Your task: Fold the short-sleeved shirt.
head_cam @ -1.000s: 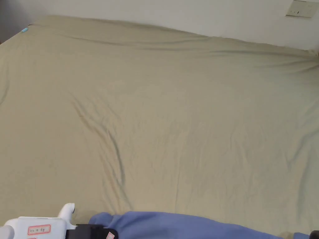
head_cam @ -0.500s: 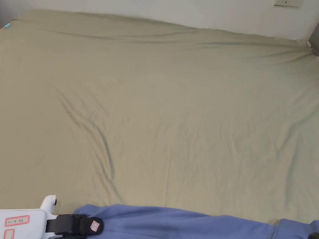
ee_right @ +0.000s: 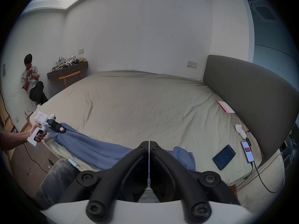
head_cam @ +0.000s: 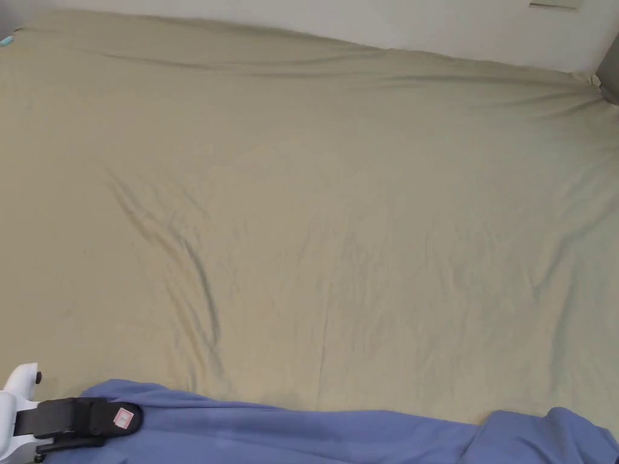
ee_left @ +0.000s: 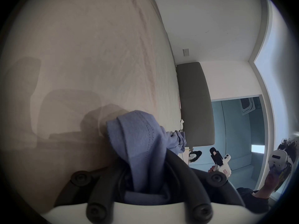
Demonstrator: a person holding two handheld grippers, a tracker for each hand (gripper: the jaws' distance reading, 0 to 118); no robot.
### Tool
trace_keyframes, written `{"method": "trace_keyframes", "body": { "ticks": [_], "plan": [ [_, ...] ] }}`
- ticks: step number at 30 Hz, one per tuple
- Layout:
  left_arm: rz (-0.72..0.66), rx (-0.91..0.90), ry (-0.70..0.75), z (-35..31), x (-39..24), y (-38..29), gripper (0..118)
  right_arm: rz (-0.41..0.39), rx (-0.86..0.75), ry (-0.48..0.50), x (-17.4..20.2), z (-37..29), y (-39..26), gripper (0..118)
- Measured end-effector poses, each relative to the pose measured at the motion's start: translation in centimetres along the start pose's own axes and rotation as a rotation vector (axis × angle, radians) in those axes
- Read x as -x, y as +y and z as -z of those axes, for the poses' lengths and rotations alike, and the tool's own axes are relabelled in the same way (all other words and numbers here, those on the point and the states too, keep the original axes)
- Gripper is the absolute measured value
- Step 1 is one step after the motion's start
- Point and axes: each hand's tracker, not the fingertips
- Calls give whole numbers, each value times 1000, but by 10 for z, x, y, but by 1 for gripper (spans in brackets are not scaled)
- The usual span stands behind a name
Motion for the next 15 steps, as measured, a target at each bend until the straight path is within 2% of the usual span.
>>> {"method": "trace_keyframes", "body": {
  "ticks": [5, 9, 12, 15],
  "plan": [
    [36, -50, 88, -52, -10, 7, 12, 18, 4, 17, 1, 8, -6, 3],
    [43, -82, 249, -91, -22, 11, 12, 57, 6, 40, 0, 10, -8, 3],
    [95, -41, 373, -87, -47, 6, 12, 80, 1, 53, -2, 11, -9, 3],
    [229, 25, 487, -67, -88, 3, 12, 86, -9, 54, -7, 9, -9, 3]
  ]
}}
